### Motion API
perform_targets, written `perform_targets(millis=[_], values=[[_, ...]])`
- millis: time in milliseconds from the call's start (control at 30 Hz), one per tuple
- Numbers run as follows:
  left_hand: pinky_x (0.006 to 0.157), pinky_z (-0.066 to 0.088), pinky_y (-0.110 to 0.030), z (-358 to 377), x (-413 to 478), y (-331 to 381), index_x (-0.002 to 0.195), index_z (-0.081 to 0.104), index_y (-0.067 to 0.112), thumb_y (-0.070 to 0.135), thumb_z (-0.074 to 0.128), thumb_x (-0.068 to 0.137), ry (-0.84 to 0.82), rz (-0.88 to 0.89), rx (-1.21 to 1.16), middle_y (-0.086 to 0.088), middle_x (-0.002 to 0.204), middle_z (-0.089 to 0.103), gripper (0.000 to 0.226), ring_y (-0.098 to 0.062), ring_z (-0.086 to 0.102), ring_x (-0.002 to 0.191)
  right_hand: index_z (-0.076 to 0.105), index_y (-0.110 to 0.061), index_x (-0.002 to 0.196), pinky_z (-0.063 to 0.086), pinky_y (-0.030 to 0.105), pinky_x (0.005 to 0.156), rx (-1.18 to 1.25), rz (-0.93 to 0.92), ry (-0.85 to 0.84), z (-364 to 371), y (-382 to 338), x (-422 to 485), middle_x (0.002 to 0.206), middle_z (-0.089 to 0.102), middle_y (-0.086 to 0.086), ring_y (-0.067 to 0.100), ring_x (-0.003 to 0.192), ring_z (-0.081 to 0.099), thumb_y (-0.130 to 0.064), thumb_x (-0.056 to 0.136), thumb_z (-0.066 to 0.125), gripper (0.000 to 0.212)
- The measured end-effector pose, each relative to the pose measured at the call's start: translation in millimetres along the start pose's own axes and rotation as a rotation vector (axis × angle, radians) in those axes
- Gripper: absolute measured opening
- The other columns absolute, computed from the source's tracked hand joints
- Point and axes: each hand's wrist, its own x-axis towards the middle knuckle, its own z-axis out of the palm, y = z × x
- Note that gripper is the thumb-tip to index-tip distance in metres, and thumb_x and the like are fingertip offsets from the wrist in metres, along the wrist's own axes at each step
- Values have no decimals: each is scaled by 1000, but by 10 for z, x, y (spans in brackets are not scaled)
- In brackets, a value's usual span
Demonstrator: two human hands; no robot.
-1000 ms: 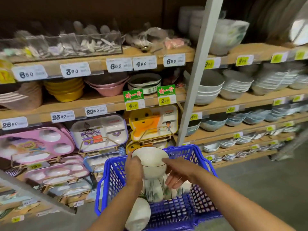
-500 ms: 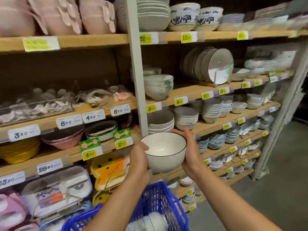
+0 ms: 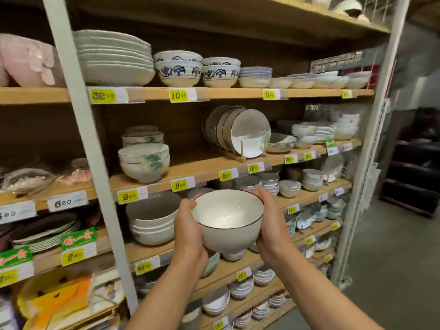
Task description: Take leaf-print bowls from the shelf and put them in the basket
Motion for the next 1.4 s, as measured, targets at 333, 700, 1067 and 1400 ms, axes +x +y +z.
perform_targets(millis=[333,700,1067,1400], values=[[73,59,-40,629,769,-30,105,73,31,48,51,71,-8,233,23,0,101,75,44,-23,69,95,75,-16,99,54,31,73,93,-45,-58,-160,-210,991,98,76,3,17,89,72,-25,96,48,29],[75,50,-37,847,2455,181,110,68,26,29,46,59,25,327,99,-11,123,58,55,-29,58,109,66,-22,109,56,30,60,32,20,-86,410,-150,2551,93,75,1,18,83,69,-26,97,44,25],[76,47,-36,722,3315,258,97,67,18,21,44,55,157,332,10,-14,104,66,48,-30,62,92,64,-22,115,53,33,72,-26,61,-161,868,286,3532,111,69,7,26,102,64,-14,91,40,35],[95,48,-43,601,3437,254,118,58,7,29,48,71,256,309,198,-12,116,66,53,-29,61,110,73,-19,93,50,36,80,26,115,-377,928,409,3959,93,75,6,20,87,69,-21,86,51,24]])
